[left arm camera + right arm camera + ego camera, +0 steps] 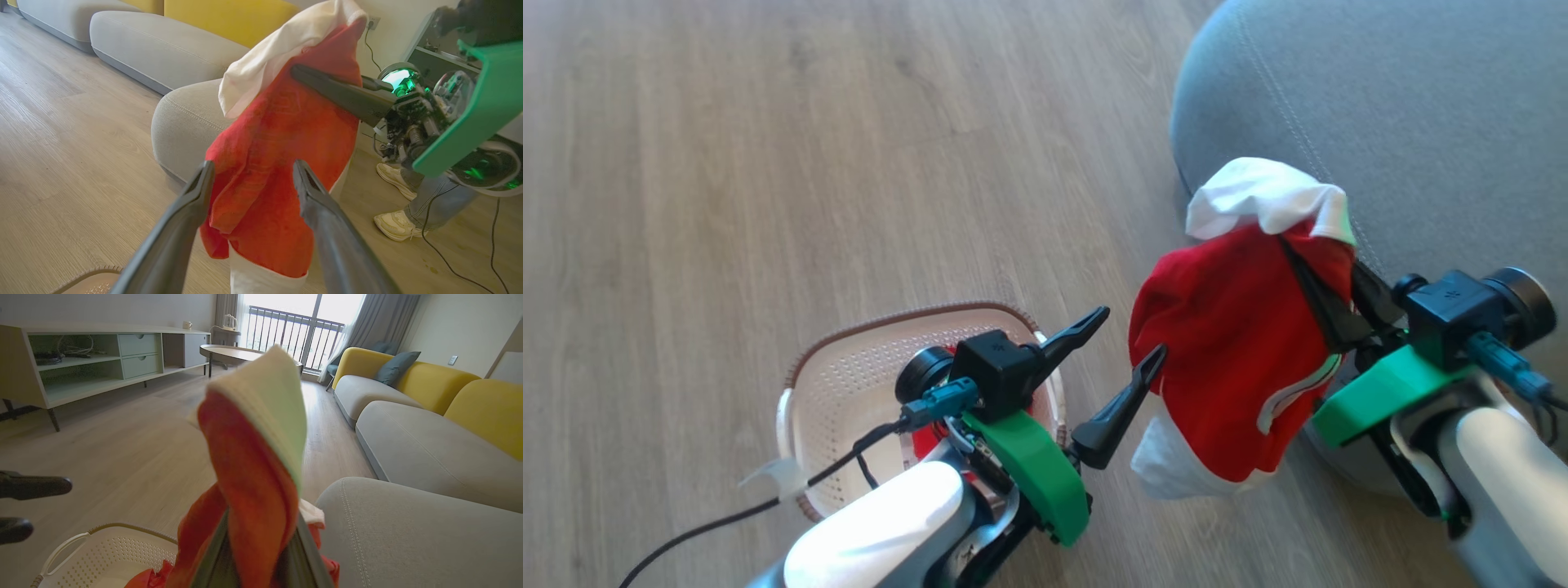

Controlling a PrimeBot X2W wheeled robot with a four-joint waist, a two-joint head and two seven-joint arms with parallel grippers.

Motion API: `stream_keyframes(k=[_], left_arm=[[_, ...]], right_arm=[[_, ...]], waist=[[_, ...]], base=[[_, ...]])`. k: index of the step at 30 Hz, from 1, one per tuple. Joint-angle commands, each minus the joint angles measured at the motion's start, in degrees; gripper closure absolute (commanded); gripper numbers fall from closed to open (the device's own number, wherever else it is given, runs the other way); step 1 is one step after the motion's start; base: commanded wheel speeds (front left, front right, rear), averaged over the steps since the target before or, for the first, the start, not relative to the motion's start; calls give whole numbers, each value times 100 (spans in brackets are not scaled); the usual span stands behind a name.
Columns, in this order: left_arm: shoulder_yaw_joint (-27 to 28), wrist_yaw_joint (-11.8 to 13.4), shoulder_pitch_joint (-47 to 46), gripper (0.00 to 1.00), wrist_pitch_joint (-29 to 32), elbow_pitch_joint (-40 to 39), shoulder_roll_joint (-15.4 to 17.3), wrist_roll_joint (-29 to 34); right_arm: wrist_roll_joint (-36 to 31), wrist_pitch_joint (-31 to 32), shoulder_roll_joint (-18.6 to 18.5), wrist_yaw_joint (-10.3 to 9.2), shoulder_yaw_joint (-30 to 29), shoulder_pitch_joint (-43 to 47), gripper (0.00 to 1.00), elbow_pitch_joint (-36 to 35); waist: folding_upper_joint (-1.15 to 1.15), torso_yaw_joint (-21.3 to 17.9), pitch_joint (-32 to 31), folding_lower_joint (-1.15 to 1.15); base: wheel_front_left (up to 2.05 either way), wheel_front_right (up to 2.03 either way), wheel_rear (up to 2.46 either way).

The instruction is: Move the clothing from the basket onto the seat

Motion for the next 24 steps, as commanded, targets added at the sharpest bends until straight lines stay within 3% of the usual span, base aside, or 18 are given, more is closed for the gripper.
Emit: stream_keyframes(k=[1,12,24], left_arm=[[194,-7,-326,0,-26,-150,13,56],[137,-47,-544,0,124,-323,53,117],[280,-97,-858,0,193,-545,189,131]], right_arm=[[-84,31,-66,40,-99,49,100,-260],[-59,-13,132,40,-728,197,100,-340],[295,91,195,40,-2140,-1321,100,404]], waist=[[0,-104,90,0],[0,1,577,0],[0,497,1743,0]], base=[[0,0,0],[0,0,0],[0,0,0]])
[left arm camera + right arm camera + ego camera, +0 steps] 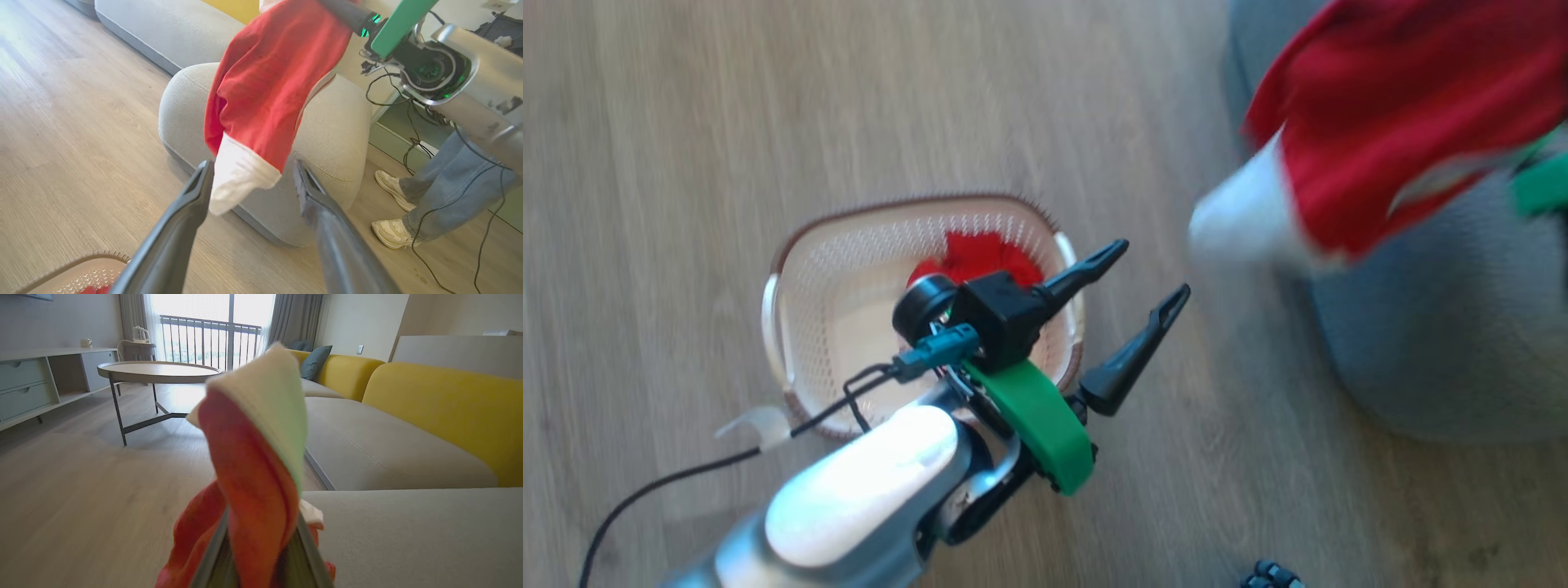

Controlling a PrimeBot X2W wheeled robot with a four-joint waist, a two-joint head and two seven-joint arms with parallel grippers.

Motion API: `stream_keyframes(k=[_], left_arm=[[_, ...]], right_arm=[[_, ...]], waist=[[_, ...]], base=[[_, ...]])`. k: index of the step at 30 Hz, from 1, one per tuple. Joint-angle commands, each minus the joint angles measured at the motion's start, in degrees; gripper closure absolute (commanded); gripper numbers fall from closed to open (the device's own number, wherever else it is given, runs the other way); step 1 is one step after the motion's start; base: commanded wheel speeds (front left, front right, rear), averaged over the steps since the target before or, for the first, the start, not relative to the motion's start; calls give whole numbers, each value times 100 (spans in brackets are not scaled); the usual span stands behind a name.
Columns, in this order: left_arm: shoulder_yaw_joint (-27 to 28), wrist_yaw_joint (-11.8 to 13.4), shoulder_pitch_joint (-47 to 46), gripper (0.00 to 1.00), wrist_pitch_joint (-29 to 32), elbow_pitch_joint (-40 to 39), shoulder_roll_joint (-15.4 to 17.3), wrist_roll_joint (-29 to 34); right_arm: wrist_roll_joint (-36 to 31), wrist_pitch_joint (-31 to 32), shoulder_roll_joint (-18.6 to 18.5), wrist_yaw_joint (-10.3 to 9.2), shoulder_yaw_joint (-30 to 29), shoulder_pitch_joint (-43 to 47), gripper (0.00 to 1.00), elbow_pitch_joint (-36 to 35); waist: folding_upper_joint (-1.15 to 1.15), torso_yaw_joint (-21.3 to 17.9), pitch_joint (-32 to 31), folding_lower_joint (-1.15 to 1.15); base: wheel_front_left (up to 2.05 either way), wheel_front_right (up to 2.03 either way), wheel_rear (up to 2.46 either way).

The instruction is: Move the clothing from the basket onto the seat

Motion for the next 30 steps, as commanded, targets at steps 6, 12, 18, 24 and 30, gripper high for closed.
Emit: stream_keyframes(k=[6,12,18,24,30], left_arm=[[339,-91,-332,0,-81,-210,151,17],[412,-89,-461,0,-113,-261,168,34],[420,-89,-398,0,-145,-312,237,-2],[252,-168,-318,0,-120,-377,333,61],[225,-135,-460,0,-54,-555,399,207]], right_arm=[[-77,479,-230,40,-684,-1312,100,495],[-157,963,-436,40,-1766,-2813,100,1262],[-556,1304,-1009,40,-2790,-4069,100,1888],[-1522,1434,-1317,40,-4025,-4770,100,2212],[-2241,1363,-1138,40,-5040,-4573,100,2385]], waist=[[0,571,757,-2],[0,911,1139,-2],[0,1157,1387,-2],[0,1286,1628,-2],[0,1340,2073,-2]], base=[[0,0,0],[0,0,0],[0,0,0],[0,0,0],[0,0,0]])
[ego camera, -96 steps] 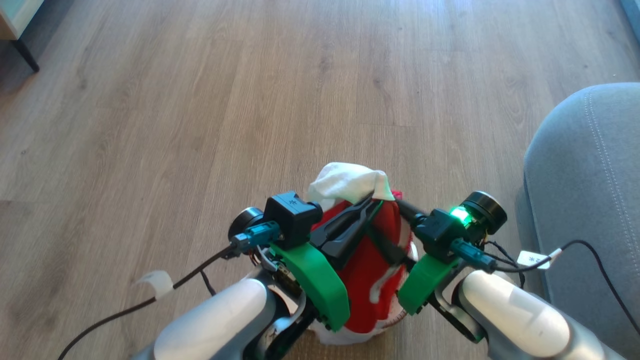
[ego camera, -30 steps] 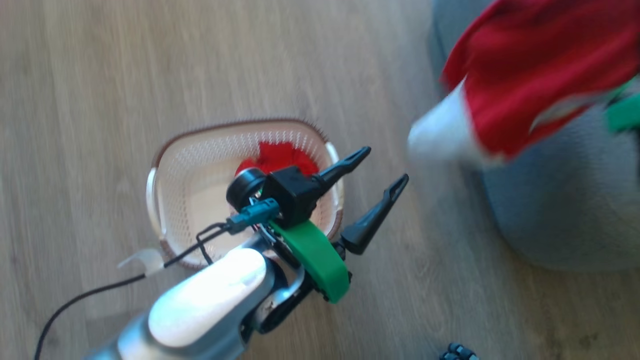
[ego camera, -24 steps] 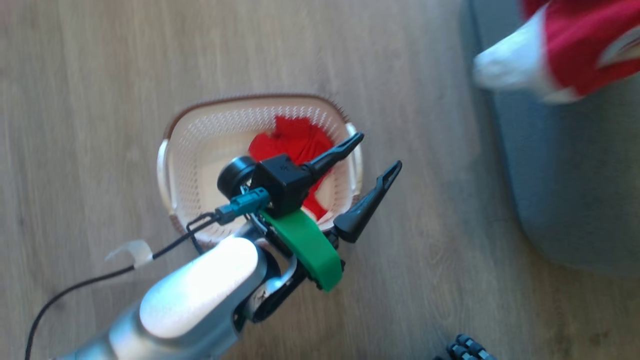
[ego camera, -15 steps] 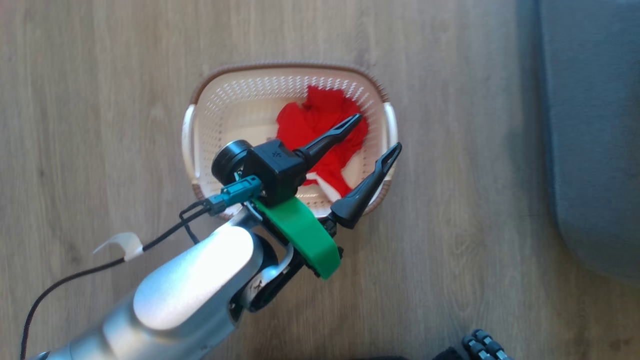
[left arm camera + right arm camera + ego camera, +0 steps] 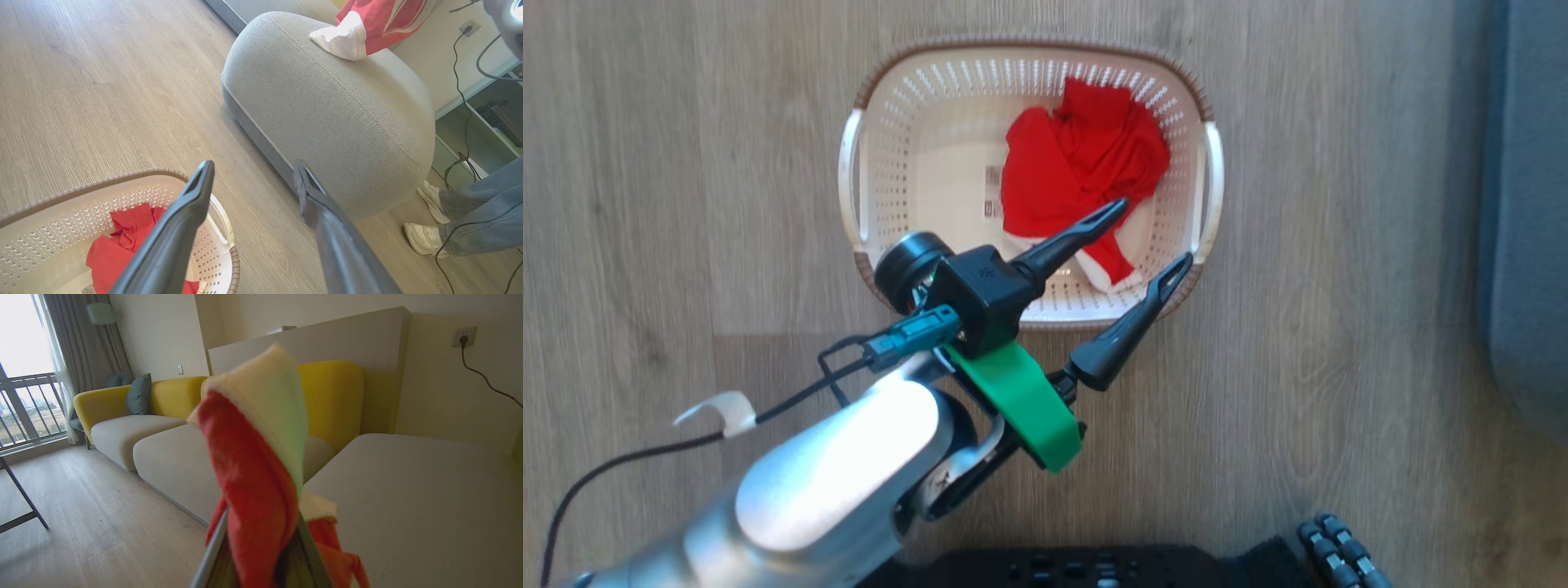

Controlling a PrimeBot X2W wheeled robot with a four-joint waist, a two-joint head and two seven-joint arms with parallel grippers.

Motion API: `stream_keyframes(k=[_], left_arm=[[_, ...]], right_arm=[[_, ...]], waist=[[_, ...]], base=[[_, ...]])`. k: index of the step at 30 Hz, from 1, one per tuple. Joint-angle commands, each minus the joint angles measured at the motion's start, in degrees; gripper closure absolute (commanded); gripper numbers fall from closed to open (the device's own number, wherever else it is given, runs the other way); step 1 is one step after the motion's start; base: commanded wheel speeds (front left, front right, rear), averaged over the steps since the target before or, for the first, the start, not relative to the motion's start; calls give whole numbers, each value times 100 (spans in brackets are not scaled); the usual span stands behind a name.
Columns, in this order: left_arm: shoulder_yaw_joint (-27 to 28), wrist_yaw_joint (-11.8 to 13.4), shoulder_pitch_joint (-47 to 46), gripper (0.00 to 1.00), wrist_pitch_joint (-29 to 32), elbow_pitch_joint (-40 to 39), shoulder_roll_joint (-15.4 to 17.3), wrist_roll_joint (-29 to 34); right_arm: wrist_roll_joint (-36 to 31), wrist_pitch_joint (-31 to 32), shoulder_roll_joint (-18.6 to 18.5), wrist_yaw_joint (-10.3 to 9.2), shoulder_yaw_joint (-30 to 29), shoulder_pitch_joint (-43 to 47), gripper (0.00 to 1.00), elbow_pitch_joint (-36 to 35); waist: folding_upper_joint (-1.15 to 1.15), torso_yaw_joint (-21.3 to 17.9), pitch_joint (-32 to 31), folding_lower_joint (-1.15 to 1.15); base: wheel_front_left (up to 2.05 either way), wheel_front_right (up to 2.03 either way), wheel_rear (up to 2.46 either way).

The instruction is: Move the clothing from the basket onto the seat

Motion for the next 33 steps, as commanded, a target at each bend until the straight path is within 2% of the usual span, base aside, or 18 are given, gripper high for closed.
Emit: stream_keyframes(k=[1,8,9,10,11,12,13,18,22,28,33], left_arm=[[153,17,-102,0,9,-238,153,63],[198,137,-192,0,133,-448,319,166],[208,153,-197,0,146,-470,340,170],[215,167,-195,0,157,-491,361,173],[215,167,-195,0,157,-491,361,173],[221,183,-193,0,168,-509,380,173],[228,199,-191,0,180,-524,396,173],[266,288,-155,0,213,-561,454,152],[295,323,-155,0,203,-559,457,130],[311,282,-86,0,78,-342,377,10],[393,317,169,0,-72,-34,387,-204]], right_arm=[[-164,-88,29,40,-246,229,100,-105],[-1015,-449,605,40,-1452,673,100,137],[-1128,-500,680,40,-1571,696,90,172],[-1236,-548,744,40,-1675,711,72,206],[-1236,-548,744,40,-1675,711,72,206],[-1326,-582,804,40,-1769,707,47,242],[-1398,-600,861,40,-1838,701,0,289],[-1690,-695,1048,40,-2000,712,0,533],[-1768,-763,1050,40,-1799,837,0,705],[-1572,-916,1097,40,-949,1549,0,886],[-829,-915,1193,40,-54,2557,0,822]], waist=[[0,38,187,-1],[0,30,514,-1],[0,25,526,-1],[0,18,531,-1],[0,18,531,-1],[0,10,532,-1],[0,-2,529,-1],[0,-119,442,-1],[0,-272,328,-1],[0,-480,-229,-1],[0,-660,-892,-1]], base=[[0,0,0],[0,0,0],[0,0,0],[0,0,0],[0,0,0],[0,0,0],[0,0,0],[0,0,0],[0,0,0],[0,0,0],[0,0,0]])
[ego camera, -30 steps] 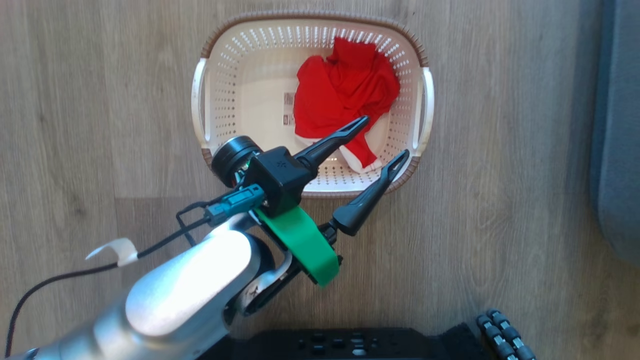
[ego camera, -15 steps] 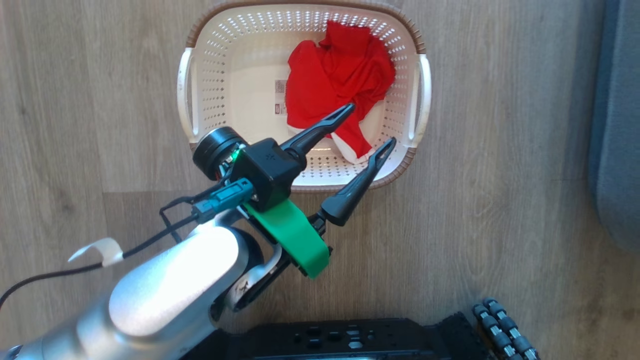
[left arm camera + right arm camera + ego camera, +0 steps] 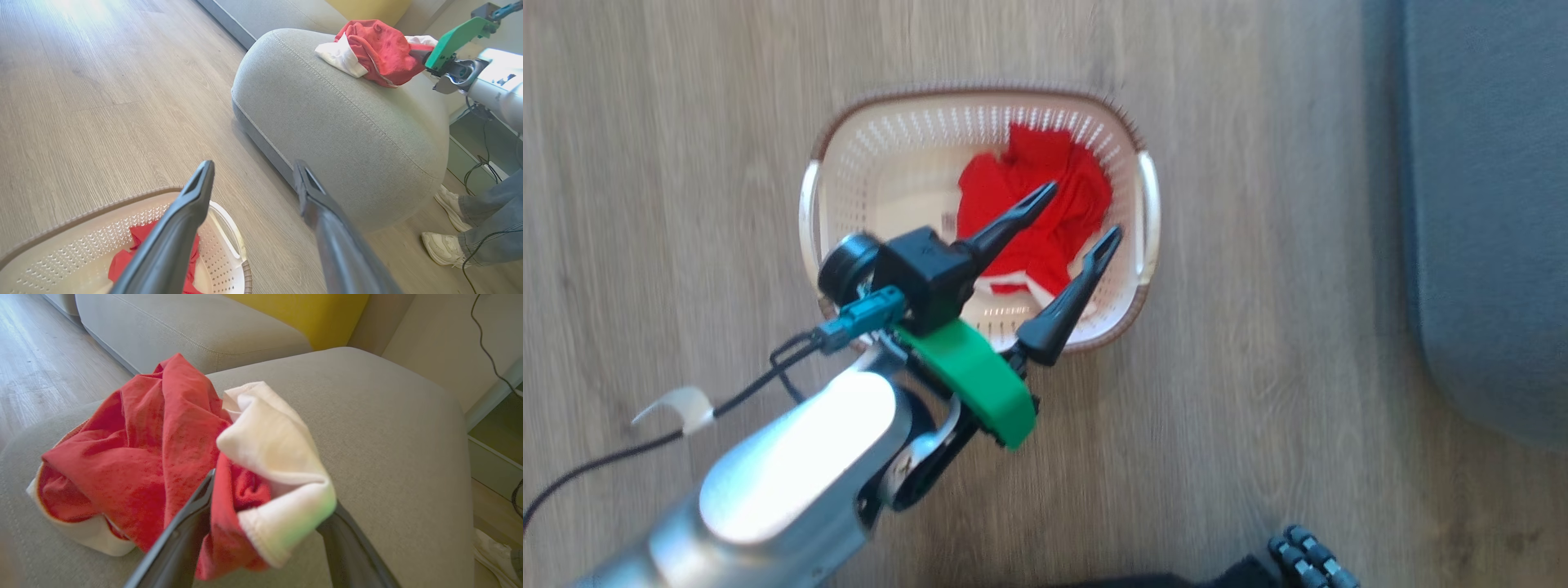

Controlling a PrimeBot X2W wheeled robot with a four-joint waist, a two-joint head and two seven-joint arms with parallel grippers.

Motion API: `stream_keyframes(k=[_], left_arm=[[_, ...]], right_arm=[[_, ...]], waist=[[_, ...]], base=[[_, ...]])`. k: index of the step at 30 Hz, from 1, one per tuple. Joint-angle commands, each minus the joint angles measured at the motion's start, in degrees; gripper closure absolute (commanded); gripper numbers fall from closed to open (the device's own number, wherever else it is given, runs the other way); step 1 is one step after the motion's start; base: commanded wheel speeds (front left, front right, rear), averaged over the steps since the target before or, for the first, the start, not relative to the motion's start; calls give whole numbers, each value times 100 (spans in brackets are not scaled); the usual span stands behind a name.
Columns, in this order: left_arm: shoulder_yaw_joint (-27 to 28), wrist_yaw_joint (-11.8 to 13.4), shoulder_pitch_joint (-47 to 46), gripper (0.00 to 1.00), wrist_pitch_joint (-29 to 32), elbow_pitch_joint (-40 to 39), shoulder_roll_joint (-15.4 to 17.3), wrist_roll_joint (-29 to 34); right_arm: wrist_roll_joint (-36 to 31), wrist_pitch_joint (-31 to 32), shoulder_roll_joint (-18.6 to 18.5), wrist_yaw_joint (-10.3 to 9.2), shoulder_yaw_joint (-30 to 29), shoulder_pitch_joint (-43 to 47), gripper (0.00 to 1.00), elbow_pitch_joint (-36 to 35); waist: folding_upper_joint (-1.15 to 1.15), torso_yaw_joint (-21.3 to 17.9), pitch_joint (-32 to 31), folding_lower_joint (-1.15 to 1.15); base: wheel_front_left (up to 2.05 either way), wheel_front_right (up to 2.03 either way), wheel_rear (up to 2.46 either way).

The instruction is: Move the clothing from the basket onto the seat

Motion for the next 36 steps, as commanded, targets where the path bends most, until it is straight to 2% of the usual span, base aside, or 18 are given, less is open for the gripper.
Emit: stream_keyframes(k=[1,8,16,22,28,36], left_arm=[[201,28,191,0,-91,-91,125,-70],[362,180,646,0,-282,49,260,-344],[509,344,1021,0,-486,97,203,-567],[640,442,1262,0,-622,187,157,-662],[978,567,1593,0,-744,296,241,-770],[1661,553,2030,0,-815,604,416,-703]], right_arm=[[281,-13,-114,40,209,402,0,-311],[1282,305,75,40,965,1938,0,-1340],[1609,588,396,40,1457,3030,0,-2857],[1577,670,547,40,1929,3429,0,-3642],[1625,708,801,40,2517,3771,0,-4274],[1410,455,955,40,3431,4456,0,-4554]], waist=[[0,-218,-541,0],[0,-467,-1235,0],[0,-455,-1870,0],[0,-191,-2229,0],[0,294,-2564,0],[0,969,-2962,0]], base=[[0,0,0],[0,0,0],[0,0,0],[0,0,0],[0,0,0],[0,0,0]])
